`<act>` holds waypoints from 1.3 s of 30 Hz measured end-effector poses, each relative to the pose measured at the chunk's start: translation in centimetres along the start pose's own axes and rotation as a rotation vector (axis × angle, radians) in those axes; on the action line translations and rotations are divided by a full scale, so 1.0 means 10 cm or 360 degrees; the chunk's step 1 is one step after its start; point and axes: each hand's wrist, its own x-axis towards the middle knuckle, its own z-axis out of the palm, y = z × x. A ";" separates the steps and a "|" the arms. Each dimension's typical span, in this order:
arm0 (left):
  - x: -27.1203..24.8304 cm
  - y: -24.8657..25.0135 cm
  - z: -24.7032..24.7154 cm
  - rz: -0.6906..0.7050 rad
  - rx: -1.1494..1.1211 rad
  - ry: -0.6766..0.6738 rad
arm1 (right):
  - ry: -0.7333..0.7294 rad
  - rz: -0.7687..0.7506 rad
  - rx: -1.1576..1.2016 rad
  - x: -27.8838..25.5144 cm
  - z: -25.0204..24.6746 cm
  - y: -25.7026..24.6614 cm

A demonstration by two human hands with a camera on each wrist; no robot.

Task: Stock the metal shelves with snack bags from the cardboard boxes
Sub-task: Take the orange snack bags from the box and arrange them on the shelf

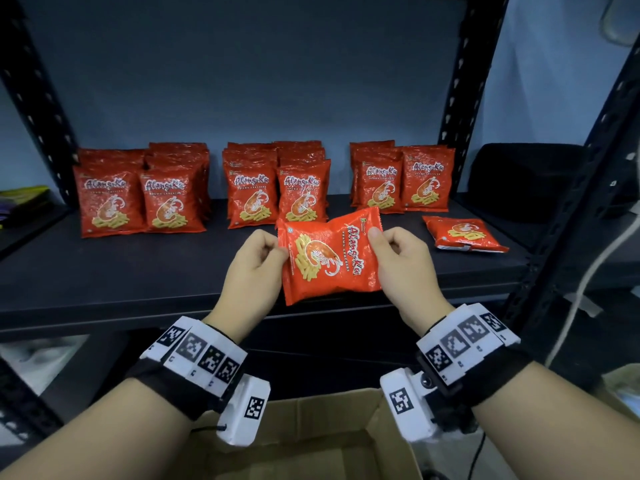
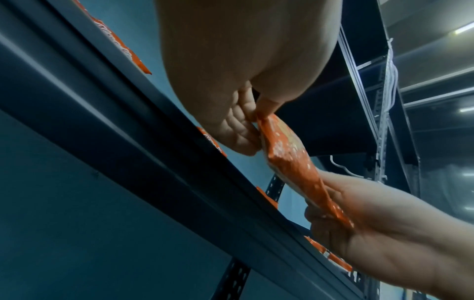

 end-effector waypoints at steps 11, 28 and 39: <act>-0.09 0.09 0.03 0.0289 0.0240 0.0284 | 0.0199 -0.0237 -0.0056 -0.16 0.06 -0.21; -0.07 0.15 -0.09 0.0293 0.0092 0.0225 | 0.0149 -0.0431 0.0030 -0.05 0.03 -0.32; -0.13 0.38 -0.29 -0.0098 0.0011 -0.1160 | -0.0198 -0.0528 -0.0216 -0.12 -0.11 -0.31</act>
